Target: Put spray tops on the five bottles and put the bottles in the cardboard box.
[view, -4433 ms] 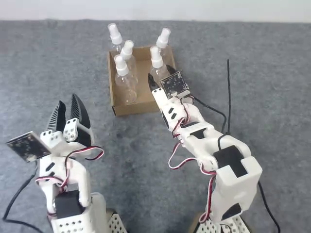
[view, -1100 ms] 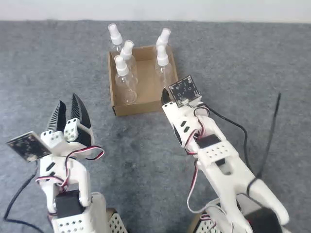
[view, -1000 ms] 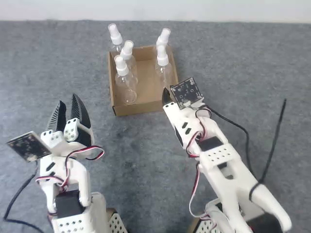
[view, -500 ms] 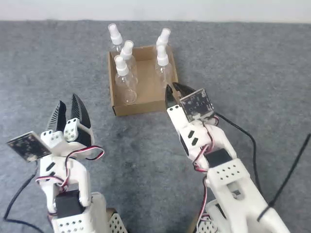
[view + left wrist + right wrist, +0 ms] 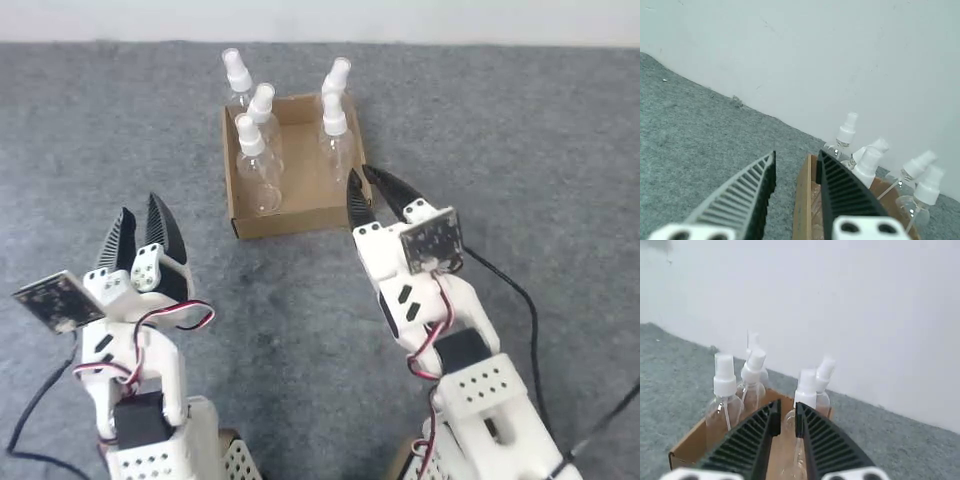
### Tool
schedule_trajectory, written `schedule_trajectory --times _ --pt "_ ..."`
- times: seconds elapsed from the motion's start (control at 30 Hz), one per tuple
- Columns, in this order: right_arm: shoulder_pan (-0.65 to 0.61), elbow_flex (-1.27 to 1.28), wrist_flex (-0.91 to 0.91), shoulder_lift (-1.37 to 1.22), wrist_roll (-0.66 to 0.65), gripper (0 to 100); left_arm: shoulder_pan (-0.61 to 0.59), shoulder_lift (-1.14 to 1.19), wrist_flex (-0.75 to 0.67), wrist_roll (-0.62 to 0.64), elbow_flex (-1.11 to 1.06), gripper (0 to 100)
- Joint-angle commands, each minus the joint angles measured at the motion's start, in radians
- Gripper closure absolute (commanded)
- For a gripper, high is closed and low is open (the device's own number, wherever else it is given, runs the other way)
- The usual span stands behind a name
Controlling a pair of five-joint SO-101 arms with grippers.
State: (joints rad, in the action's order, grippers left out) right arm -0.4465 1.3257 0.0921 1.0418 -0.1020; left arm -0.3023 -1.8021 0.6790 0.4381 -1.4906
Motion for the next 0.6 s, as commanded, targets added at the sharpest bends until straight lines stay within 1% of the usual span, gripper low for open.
schedule_trajectory --times 0.0,0.13,0.3,0.47,0.57 --pt "0.007 0.003 -0.010 0.099 0.009 99.2 -0.002 -0.018 0.005 -0.006 0.074 87" --pt "0.008 0.040 -0.013 0.196 0.009 99.2 0.000 -0.018 0.005 -0.006 0.073 87" --pt "0.010 0.025 -0.148 0.306 0.009 99.2 0.048 -0.018 0.006 -0.012 0.071 87" --pt "0.013 0.034 -0.189 0.409 0.009 99.2 0.054 -0.018 0.003 -0.012 0.059 87" --pt "0.015 0.048 -0.213 0.464 0.009 99.2 0.100 -0.018 0.003 -0.014 0.054 87"
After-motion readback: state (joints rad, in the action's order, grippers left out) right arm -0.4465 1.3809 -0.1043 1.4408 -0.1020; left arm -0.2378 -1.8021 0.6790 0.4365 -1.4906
